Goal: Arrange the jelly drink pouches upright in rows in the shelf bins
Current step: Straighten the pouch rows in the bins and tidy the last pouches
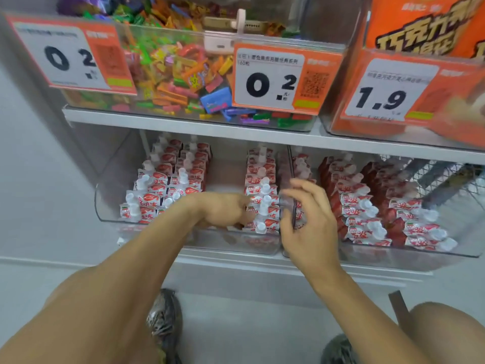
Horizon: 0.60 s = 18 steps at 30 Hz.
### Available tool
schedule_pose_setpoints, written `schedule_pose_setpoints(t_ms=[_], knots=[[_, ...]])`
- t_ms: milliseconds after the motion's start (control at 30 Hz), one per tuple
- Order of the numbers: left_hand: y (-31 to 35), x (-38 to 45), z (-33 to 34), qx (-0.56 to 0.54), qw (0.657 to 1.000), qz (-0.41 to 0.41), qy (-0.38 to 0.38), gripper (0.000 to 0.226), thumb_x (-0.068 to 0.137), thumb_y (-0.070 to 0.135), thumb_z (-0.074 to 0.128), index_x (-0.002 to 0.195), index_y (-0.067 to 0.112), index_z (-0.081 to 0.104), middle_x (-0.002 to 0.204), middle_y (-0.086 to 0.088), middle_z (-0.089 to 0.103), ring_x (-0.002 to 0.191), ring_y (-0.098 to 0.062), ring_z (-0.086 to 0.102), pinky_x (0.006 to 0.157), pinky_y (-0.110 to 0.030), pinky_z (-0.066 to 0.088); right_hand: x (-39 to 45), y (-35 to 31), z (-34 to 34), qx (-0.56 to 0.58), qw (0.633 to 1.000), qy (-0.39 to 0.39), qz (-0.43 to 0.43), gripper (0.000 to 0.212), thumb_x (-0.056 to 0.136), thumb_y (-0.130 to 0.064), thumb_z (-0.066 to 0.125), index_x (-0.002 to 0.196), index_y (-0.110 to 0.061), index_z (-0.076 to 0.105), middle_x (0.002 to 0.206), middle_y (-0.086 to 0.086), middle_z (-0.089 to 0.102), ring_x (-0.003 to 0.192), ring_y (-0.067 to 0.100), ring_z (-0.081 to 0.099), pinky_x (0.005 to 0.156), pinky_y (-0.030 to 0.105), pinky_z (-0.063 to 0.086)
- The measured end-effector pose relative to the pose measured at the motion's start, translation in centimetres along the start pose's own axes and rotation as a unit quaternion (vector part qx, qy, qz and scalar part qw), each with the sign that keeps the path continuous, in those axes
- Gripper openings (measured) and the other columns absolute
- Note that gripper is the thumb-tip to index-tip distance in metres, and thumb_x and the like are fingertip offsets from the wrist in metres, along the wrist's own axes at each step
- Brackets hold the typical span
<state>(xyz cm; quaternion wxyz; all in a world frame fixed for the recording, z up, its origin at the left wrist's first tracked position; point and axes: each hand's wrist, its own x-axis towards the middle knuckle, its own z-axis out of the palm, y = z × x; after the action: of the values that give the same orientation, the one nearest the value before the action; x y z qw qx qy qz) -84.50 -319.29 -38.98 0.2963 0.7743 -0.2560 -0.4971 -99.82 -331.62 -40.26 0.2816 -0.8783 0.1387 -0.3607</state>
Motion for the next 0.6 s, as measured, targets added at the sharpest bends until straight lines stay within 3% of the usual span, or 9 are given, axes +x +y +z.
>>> schedule_pose_setpoints(t_ms=[67, 167, 233, 267, 333, 433, 533, 600], knots=[[0.2, 0.3, -1.2, 0.017, 0.998, -0.008, 0.064, 0.042, 0.102, 0.024, 0.041, 0.141, 0.009, 0.039, 0.130, -0.004, 0.048, 0.113, -0.029, 0.061, 0.093, -0.045, 0.053, 0.0, 0.4, -0.3, 0.020, 1.000, -0.007, -0.003, 0.034, 0.082, 0.004, 0.067, 0.111, -0.014, 0.068, 0.128, -0.005, 0.056, 0.122, 0.005, 0.051, 0.107, 0.010, 0.032], [1.7, 2.9, -2.3, -0.075, 0.959, 0.035, 0.271, 0.044, 0.101, 0.037, 0.039, 0.134, 0.010, 0.050, 0.135, -0.009, 0.053, 0.119, -0.030, 0.055, 0.103, -0.045, 0.044, 0.2, 1.1, -0.3, 0.026, 1.000, -0.007, -0.001, 0.041, 0.079, 0.002, 0.070, 0.117, -0.013, 0.067, 0.130, -0.004, 0.054, 0.124, 0.004, 0.048, 0.108, 0.010, 0.031], [3.5, 4.8, -1.4, -0.196, 0.939, 0.091, 0.268, 0.039, 0.100, 0.047, 0.037, 0.117, 0.020, 0.059, 0.122, -0.002, 0.062, 0.110, -0.021, 0.058, 0.107, -0.040, 0.038, 0.3, 1.3, -0.2, 0.033, 0.999, -0.005, 0.010, 0.048, 0.078, 0.002, 0.071, 0.123, -0.012, 0.065, 0.129, -0.004, 0.057, 0.121, 0.000, 0.049, 0.106, 0.008, 0.031], [4.2, 5.8, -0.8, -0.253, 0.930, 0.100, 0.249, 0.036, 0.100, 0.047, 0.036, 0.105, 0.022, 0.061, 0.106, 0.002, 0.065, 0.095, -0.015, 0.059, 0.102, -0.036, 0.040, 0.4, 1.3, -0.1, 0.038, 0.999, -0.004, 0.013, 0.050, 0.077, 0.001, 0.071, 0.125, -0.012, 0.065, 0.128, -0.004, 0.059, 0.119, -0.003, 0.049, 0.105, 0.006, 0.032], [4.8, 6.7, 0.1, -0.239, 0.933, 0.107, 0.246, 0.040, 0.101, 0.047, 0.031, 0.101, 0.018, 0.058, 0.087, 0.004, 0.059, 0.077, -0.010, 0.051, 0.085, -0.028, 0.040, 0.4, 1.5, 0.2, 0.049, 0.999, 0.010, 0.016, 0.051, 0.075, 0.001, 0.073, 0.124, -0.012, 0.068, 0.126, -0.004, 0.063, 0.116, -0.002, 0.054, 0.102, 0.006, 0.035], [3.9, 7.6, 0.0, -0.234, 0.941, 0.111, 0.217, 0.043, 0.102, 0.042, 0.033, 0.126, 0.011, 0.052, 0.089, 0.004, 0.057, 0.081, -0.011, 0.051, 0.091, -0.030, 0.036, 0.5, 1.8, 0.4, 0.062, 0.997, 0.039, 0.012, 0.049, 0.070, 0.002, 0.075, 0.117, -0.012, 0.072, 0.121, -0.003, 0.068, 0.109, 0.003, 0.063, 0.098, 0.008, 0.043], [3.3, 8.1, -1.1, -0.245, 0.932, 0.119, 0.239, 0.052, 0.097, 0.046, 0.036, 0.136, 0.012, 0.043, 0.115, -0.001, 0.058, 0.102, -0.016, 0.053, 0.105, -0.035, 0.036, 0.4, 1.9, 0.4, 0.068, 0.997, 0.046, 0.000, 0.048, 0.069, 0.003, 0.076, 0.114, -0.012, 0.074, 0.119, -0.002, 0.069, 0.107, 0.003, 0.065, 0.096, 0.012, 0.047], [4.0, 9.2, -1.2, -0.240, 0.925, 0.110, 0.275, 0.058, 0.096, 0.052, 0.033, 0.139, 0.013, 0.039, 0.113, 0.000, 0.057, 0.090, -0.013, 0.052, 0.093, -0.032, 0.044, 0.3, 2.0, 0.5, 0.069, 0.996, 0.050, -0.003, 0.047, 0.068, 0.003, 0.076, 0.113, -0.012, 0.074, 0.119, -0.003, 0.069, 0.106, 0.002, 0.065, 0.096, 0.011, 0.046]])
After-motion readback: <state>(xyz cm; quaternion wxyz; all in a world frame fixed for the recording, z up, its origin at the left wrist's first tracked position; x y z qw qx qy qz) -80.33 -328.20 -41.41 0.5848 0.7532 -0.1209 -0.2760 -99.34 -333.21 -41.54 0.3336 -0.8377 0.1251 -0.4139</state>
